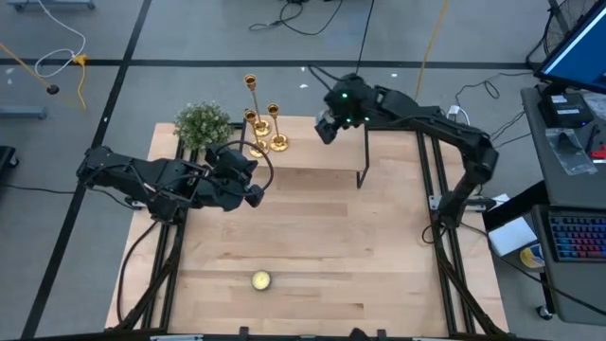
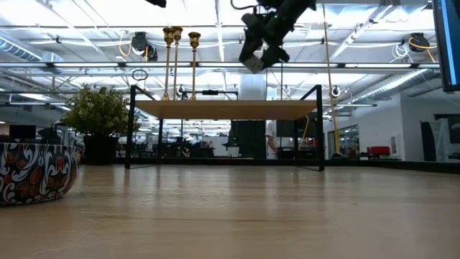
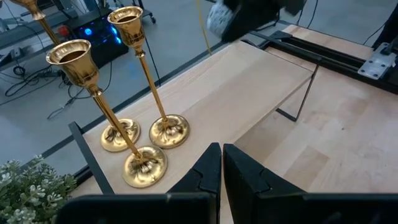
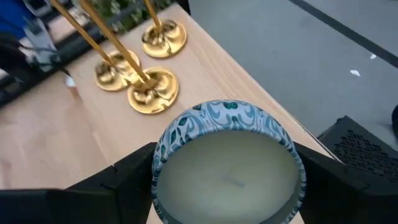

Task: Pick & Place candle stick holders
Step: Put the blue scented candle on the shelf

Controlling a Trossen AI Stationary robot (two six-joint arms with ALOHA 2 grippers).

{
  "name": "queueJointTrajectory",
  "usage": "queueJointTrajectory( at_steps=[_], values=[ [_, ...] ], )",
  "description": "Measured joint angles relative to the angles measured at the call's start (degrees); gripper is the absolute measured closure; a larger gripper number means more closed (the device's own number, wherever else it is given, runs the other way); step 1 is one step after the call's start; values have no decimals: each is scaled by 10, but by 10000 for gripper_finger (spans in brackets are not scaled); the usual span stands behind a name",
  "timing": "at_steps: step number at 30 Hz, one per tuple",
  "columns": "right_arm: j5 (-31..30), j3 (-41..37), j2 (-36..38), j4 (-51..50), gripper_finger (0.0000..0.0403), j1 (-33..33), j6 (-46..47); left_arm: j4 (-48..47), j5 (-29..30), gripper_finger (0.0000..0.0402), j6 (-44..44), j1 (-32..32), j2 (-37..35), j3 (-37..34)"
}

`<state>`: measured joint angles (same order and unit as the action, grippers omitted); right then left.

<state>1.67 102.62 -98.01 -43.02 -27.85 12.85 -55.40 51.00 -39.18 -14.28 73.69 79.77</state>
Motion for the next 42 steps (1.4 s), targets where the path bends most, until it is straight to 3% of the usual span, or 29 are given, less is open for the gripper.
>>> queueJointTrajectory(
  at_steps=[12, 37, 42],
  values=[
    [-3, 15, -72, -23, 106, -11, -47, 0, 0, 380, -3, 0, 0, 0],
    [1, -35, -72, 22, 104, -29, -76, 31, 0, 380, 20, 0, 0, 0],
    [44, -35, -72, 24, 104, -28, -76, 30, 1, 380, 18, 0, 0, 0]
  ],
)
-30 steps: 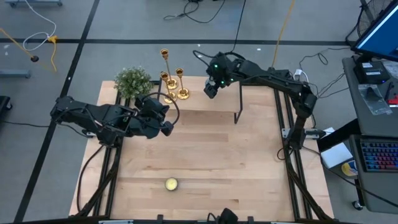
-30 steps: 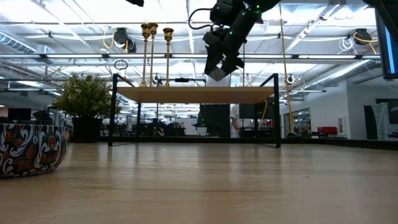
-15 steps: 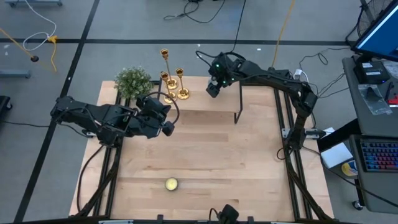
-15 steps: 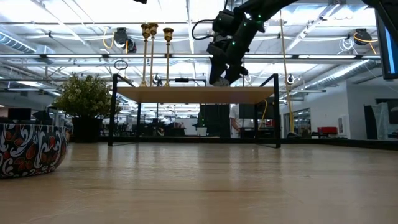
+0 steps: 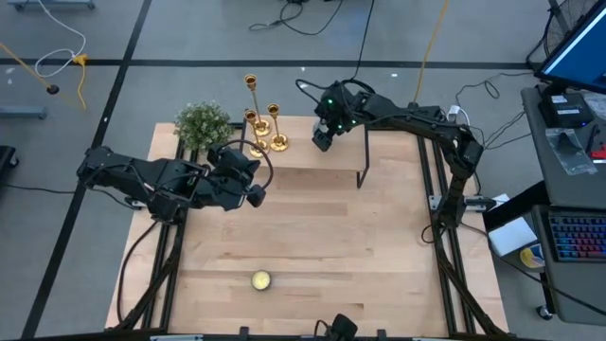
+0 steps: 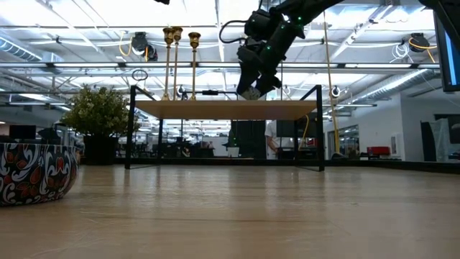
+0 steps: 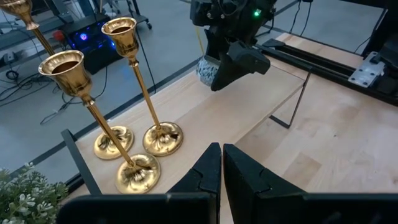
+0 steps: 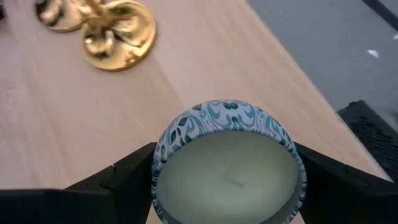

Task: Pick & Place candle stick holders
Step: Put the blue scented candle on the shelf

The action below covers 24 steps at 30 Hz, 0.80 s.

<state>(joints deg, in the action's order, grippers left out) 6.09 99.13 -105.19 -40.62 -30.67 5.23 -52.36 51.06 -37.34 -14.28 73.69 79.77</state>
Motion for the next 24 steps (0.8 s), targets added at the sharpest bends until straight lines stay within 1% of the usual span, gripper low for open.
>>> queueJointTrajectory(
  at_steps=[7, 14, 24],
  values=[
    [-1, 0, 0, 9, 102, 0, -2, 0, 0, 380, 0, 0, 0, 0],
    [0, 0, -1, 10, 90, 0, -6, 0, 0, 380, 0, 0, 0, 0],
    [0, -1, -32, 12, 90, 8, -8, 0, -2, 380, 1, -1, 0, 0]
  ],
)
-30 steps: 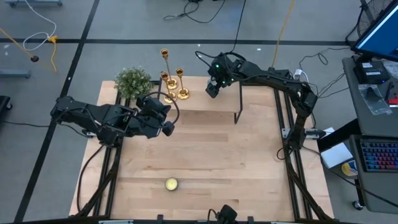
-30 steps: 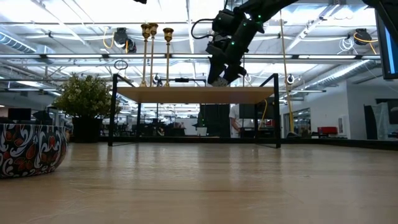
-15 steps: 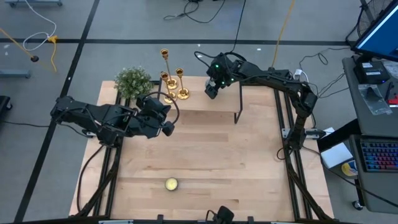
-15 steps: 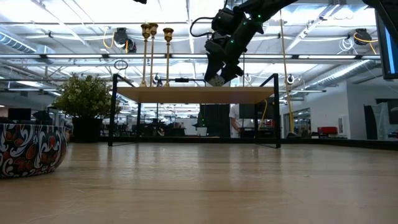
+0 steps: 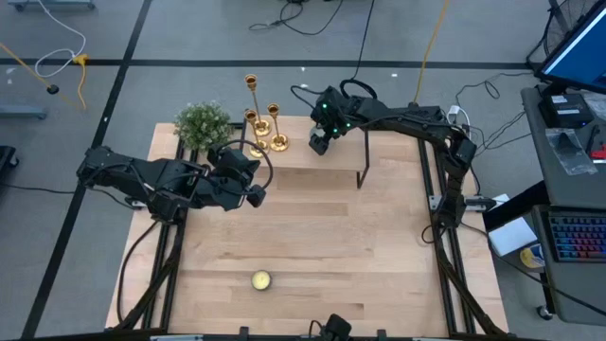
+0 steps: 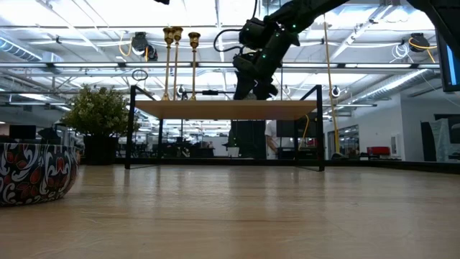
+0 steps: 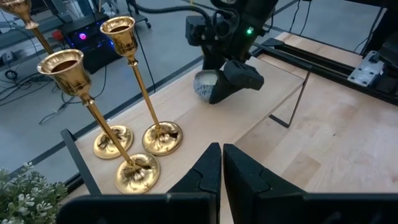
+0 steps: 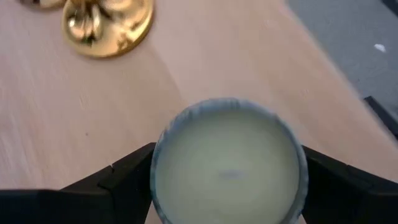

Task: Pick & Place candle stick holders
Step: Put the blue scented candle on the shelf

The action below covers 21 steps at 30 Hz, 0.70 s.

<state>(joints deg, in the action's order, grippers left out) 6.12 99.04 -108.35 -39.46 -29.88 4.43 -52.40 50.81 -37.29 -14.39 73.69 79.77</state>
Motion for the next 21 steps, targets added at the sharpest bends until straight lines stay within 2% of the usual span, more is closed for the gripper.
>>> queueJointTrajectory(
  at_steps=[12, 21],
  values=[
    [-1, 0, -3, 39, 88, 3, -11, 0, -11, 380, 7, 0, 0, 0],
    [-2, 0, -2, 43, 52, -4, -20, 0, -11, 380, 10, 0, 0, 0]
  ],
)
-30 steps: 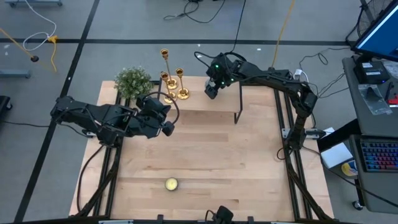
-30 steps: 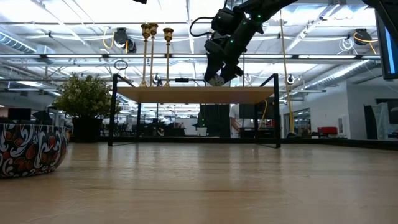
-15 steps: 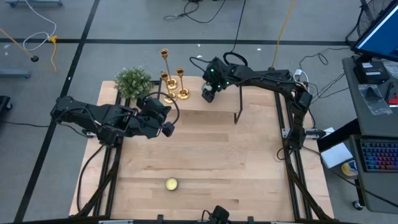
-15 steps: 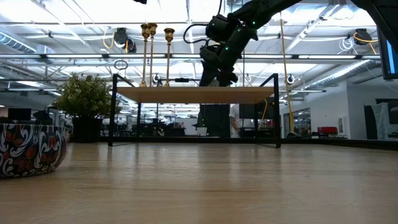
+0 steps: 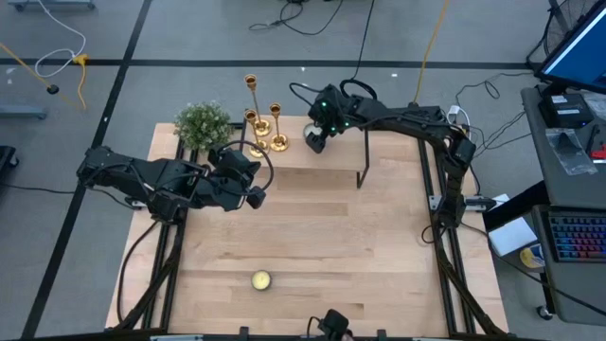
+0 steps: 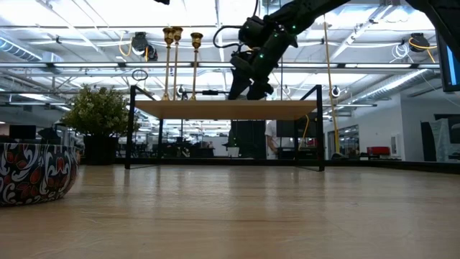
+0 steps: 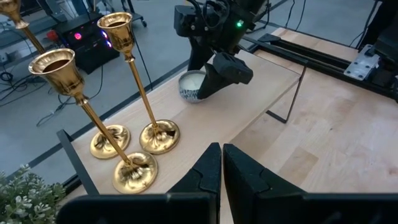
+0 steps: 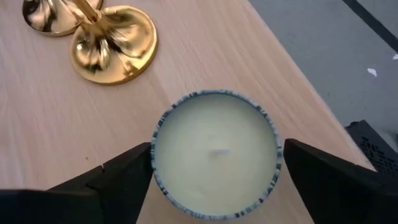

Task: Pick & Place candle stick holders
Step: Put the blue scented candle on the shelf, then put the orange scented candle on the shelf

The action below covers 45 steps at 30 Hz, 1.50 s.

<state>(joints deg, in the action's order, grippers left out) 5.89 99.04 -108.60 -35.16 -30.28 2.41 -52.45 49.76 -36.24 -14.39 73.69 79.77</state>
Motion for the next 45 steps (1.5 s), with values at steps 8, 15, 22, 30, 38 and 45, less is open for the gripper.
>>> queueJointTrajectory(
  at_steps=[8, 15, 22, 30, 38, 45],
  values=[
    [-15, 0, 10, 6, 46, -4, -2, 0, 0, 380, 0, 0, 0, 0],
    [-13, 1, 36, -4, 46, -4, -2, 0, -5, 380, -1, 0, 0, 0],
    [-13, 1, 101, -65, 46, 17, -1, 0, -66, 380, -1, 0, 0, 0],
    [-15, 1, 199, -187, 46, 34, 13, -114, -224, 380, -112, 0, 0, 0],
    [-16, 1, 276, -279, 46, 34, 44, -338, -219, 380, -339, 0, 0, 0],
    [-16, 1, 320, -304, 46, 34, 61, -375, -198, 380, -390, 13, 0, -20]
  ],
)
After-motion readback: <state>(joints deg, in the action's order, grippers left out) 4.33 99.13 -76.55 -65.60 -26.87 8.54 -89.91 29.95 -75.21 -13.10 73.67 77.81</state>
